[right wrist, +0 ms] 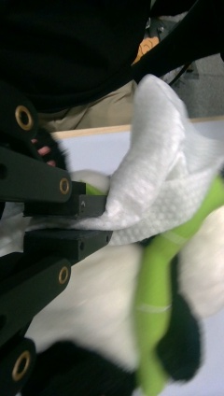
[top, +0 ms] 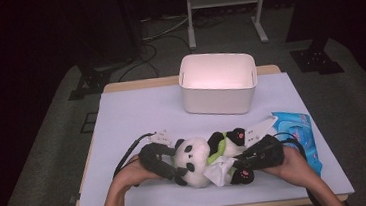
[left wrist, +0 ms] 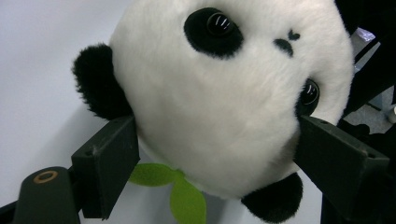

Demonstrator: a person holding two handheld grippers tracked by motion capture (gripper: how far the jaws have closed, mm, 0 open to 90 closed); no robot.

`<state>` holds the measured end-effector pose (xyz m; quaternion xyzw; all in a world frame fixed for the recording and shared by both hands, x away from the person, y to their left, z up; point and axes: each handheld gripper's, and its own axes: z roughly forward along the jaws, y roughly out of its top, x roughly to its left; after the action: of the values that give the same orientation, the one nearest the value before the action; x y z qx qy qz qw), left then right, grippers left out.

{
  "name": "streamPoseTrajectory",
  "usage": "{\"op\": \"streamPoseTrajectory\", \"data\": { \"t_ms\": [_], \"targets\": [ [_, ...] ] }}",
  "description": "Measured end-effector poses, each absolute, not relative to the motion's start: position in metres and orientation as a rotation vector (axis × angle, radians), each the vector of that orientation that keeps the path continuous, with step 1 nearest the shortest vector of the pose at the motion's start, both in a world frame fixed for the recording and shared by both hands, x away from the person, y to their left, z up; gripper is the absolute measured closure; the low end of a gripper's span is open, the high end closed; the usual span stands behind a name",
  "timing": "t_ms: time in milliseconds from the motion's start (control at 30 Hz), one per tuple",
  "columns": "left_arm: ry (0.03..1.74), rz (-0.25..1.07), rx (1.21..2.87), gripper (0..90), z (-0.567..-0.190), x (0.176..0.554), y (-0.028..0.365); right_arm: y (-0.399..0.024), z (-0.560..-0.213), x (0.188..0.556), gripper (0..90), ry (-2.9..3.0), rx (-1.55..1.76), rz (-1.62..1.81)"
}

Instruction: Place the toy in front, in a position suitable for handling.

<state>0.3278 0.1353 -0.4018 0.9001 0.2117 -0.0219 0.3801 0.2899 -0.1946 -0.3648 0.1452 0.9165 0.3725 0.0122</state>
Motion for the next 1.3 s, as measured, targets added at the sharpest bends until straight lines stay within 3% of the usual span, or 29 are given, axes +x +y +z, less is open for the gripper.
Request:
{"op": "streamPoseTrajectory", "data": {
  "t_ms": [67,533,767,1133,1300],
  "targets": [
    [0.547,-0.063,2.297,10.2,-0.403,0.328,0.135,-0.200,-0.368,0.289,83.4,2.856,0.473,1.161],
    [0.567,-0.167,2.212,13.4,-0.411,0.334,0.135,-0.210,-0.373,0.294,83.4,2.837,0.547,1.205],
    [0.547,-0.139,2.175,22.8,-0.401,0.332,0.137,-0.202,-0.372,0.306,83.6,2.833,0.553,1.276],
    [0.474,-0.067,2.184,23.2,-0.380,0.319,0.123,-0.176,-0.335,0.314,83.5,2.790,0.447,1.295],
    [0.458,-0.041,2.203,23.1,-0.375,0.315,0.120,-0.159,-0.333,0.314,83.4,2.817,0.396,1.221]
  ]
}}
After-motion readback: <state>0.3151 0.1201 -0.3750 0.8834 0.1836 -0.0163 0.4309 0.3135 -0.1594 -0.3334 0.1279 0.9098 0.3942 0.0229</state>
